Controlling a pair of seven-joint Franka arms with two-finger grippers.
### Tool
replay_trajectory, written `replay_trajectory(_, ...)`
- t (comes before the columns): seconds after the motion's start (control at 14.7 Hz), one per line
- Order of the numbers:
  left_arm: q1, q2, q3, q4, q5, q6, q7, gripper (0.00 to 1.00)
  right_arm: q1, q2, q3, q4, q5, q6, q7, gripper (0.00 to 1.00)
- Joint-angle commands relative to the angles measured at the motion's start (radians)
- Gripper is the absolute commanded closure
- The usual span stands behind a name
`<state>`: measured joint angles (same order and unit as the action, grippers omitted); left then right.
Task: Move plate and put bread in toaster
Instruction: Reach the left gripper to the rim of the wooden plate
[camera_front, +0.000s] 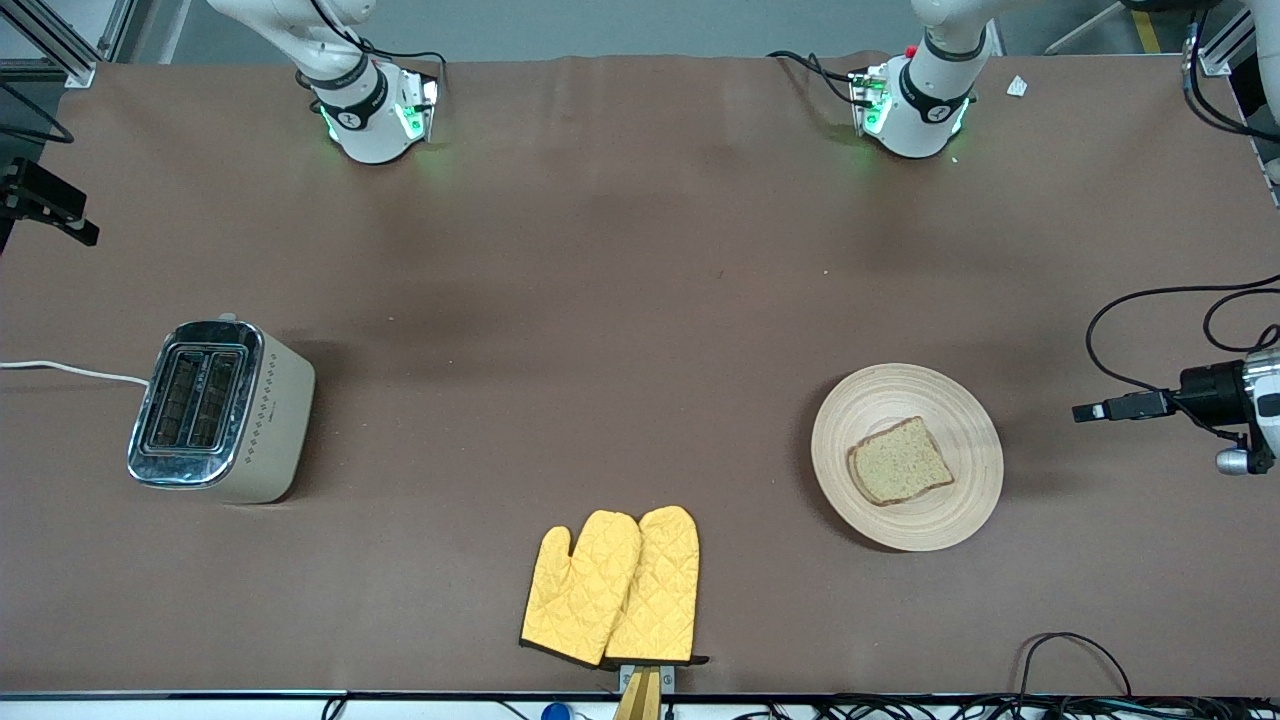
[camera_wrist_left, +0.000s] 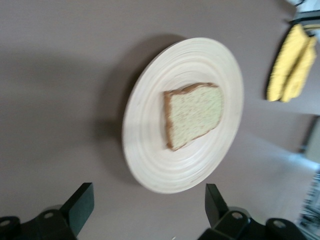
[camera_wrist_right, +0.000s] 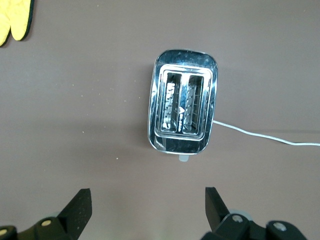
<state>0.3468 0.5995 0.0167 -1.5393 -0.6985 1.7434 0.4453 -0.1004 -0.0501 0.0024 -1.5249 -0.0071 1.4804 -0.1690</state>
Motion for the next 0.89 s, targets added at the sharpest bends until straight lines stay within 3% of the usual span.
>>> replay_trajectory(0.0, 0.009, 0.1, -0.004, 0.024, -0.145, 0.002, 0.108, 0.1, 0.002, -0.005, 0.001, 0.005, 0.006, -0.031, 0.009, 0.0)
replay_trajectory(0.27, 0.011, 0.17, -0.003, 0.024, -0.208, 0.054, 0.206, 0.21, 0.05, -0.007, 0.001, 0.0, -0.01, -0.106, 0.02, 0.0)
replay_trajectory(0.55, 0.009, 0.206, -0.004, 0.025, -0.234, 0.065, 0.222, 0.41, 0.019, 0.013, -0.005, -0.003, 0.006, -0.075, 0.095, 0.0)
replay_trajectory(0.82, -0.002, 0.243, -0.006, 0.027, -0.291, 0.086, 0.248, 0.42, 0.022, 0.055, -0.004, 0.006, 0.007, -0.048, 0.1, 0.0)
